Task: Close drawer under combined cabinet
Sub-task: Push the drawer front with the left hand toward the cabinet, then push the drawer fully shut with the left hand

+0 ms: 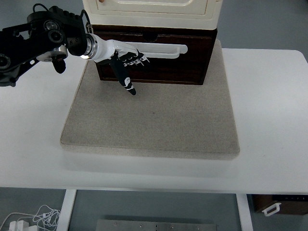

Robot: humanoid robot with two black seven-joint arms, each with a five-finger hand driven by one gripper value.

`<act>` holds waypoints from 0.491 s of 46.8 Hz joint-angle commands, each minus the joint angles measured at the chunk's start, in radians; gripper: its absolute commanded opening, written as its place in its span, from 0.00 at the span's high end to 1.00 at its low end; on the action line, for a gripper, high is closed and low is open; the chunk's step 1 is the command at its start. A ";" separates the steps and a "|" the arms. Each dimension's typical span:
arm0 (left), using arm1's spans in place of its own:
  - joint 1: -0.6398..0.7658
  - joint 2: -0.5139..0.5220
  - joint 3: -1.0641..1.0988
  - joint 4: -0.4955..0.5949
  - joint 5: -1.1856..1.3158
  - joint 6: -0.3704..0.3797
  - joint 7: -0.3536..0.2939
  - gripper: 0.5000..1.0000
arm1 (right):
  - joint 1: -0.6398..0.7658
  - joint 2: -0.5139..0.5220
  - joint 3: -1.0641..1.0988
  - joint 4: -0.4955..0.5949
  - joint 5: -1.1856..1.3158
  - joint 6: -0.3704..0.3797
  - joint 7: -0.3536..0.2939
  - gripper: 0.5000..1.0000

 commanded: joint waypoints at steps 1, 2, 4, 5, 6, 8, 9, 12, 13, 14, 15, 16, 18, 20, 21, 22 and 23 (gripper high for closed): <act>0.001 -0.001 0.001 0.010 0.007 0.000 -0.001 0.00 | 0.000 0.000 0.000 0.000 -0.001 0.000 0.000 0.10; 0.001 -0.001 0.001 0.011 0.009 0.000 -0.003 0.00 | 0.000 0.000 0.000 0.000 0.001 0.000 0.000 0.10; 0.001 -0.001 0.001 0.013 0.010 0.000 -0.003 0.00 | 0.000 0.000 0.000 0.000 -0.001 0.000 0.000 0.10; 0.001 -0.001 0.001 0.013 0.010 0.002 -0.003 0.00 | 0.000 0.000 0.000 -0.002 0.001 0.000 0.000 0.10; 0.000 -0.001 0.001 0.013 0.012 0.002 -0.003 0.00 | 0.000 0.000 0.000 0.000 0.001 0.000 0.000 0.10; 0.000 -0.001 -0.001 0.016 0.012 0.002 -0.003 0.00 | 0.000 0.000 0.000 0.000 -0.001 0.000 0.000 0.10; 0.000 -0.001 -0.001 0.019 0.012 0.002 -0.003 0.00 | 0.000 0.000 -0.001 0.000 -0.001 0.000 0.000 0.10; -0.002 -0.001 -0.002 0.025 0.010 0.002 -0.004 0.00 | 0.000 0.000 0.000 0.000 -0.001 0.000 0.000 0.10; -0.002 -0.001 -0.002 0.027 0.012 0.002 -0.004 0.00 | 0.000 0.000 0.000 -0.002 -0.001 0.000 0.000 0.10; -0.002 -0.001 -0.002 0.027 0.010 0.002 -0.004 0.00 | 0.000 0.000 -0.001 0.000 -0.001 0.000 0.000 0.10; -0.002 -0.001 -0.002 0.028 0.012 0.002 -0.004 0.00 | 0.000 0.000 0.000 0.000 -0.001 0.000 0.000 0.10; -0.002 -0.001 -0.002 0.030 0.012 0.002 -0.004 0.00 | 0.000 0.000 0.000 0.000 0.001 0.000 0.000 0.10; -0.002 -0.001 -0.004 0.034 0.010 0.002 -0.006 0.00 | 0.000 0.000 0.000 0.000 -0.001 0.000 0.000 0.10; -0.002 -0.001 -0.005 0.040 0.010 0.002 -0.008 0.00 | 0.000 0.000 0.000 0.000 0.001 0.000 0.000 0.10; -0.002 -0.001 -0.007 0.042 0.010 0.002 -0.008 0.00 | 0.000 0.000 -0.001 0.000 0.001 0.000 0.000 0.10; -0.002 -0.001 -0.007 0.042 0.010 0.002 -0.009 0.00 | 0.000 0.000 0.000 0.000 -0.001 0.000 0.000 0.10; -0.002 -0.001 -0.009 0.042 0.010 0.002 -0.008 0.00 | 0.000 0.000 0.000 0.000 -0.001 0.000 0.000 0.10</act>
